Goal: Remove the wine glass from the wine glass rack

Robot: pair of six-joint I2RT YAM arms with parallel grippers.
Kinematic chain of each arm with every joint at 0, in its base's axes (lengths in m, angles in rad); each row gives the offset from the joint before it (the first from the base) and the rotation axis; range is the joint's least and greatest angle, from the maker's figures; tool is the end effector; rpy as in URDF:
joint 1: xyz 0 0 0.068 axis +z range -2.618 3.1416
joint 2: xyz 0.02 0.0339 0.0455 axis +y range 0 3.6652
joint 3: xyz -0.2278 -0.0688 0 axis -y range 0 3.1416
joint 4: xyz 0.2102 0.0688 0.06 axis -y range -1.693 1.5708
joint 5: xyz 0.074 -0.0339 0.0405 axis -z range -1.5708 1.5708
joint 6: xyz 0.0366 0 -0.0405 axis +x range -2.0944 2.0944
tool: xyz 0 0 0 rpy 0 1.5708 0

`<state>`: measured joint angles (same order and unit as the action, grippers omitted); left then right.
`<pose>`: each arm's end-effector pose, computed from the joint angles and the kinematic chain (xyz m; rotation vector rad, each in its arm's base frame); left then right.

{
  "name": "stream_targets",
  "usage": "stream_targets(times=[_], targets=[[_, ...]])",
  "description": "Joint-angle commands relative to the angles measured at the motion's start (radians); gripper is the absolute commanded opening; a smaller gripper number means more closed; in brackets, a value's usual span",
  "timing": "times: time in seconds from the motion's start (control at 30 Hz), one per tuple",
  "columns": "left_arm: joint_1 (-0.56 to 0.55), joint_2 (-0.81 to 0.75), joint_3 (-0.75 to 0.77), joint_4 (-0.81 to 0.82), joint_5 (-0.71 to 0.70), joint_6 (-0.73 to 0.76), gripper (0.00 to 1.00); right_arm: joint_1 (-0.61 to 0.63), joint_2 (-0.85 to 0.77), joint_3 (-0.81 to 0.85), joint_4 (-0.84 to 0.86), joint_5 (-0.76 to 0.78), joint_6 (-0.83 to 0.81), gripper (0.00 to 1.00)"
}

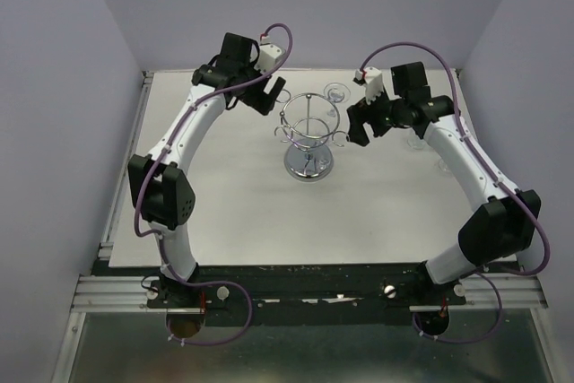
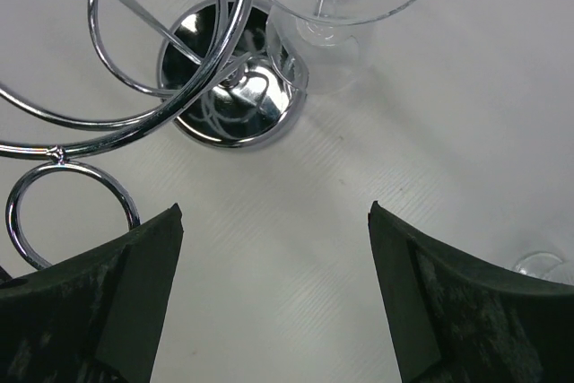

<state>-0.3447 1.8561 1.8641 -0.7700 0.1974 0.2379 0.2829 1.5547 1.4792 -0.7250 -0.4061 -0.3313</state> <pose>0.3489 -0.1329 0.3179 0.7636 2.2029 -0.2835 0.2892 0.0991 0.3080 -0.8883 2.1587 0.4560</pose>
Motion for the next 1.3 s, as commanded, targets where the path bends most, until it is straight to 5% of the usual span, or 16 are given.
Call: stream_targets(times=[0.0,0.93,1.1,1.27], targets=[[-0.007,0.049,0.107,-0.014,-0.062,0.003,0.99,0.025,-0.056,-0.036,0.016,0.016,0.001,0.91],[-0.007,0.281,0.432,-0.018,-0.042,-0.003,0.99,0.070,-0.143,-0.100,-0.013,0.035,0.143,0.91],[0.003,0.226,0.399,-0.028,-0.104,0.012,0.98,0.067,-0.165,-0.096,-0.047,0.090,0.117,0.93],[0.079,0.024,0.149,0.072,-0.070,-0.101,0.99,0.027,-0.179,-0.054,-0.063,0.049,0.115,0.94]])
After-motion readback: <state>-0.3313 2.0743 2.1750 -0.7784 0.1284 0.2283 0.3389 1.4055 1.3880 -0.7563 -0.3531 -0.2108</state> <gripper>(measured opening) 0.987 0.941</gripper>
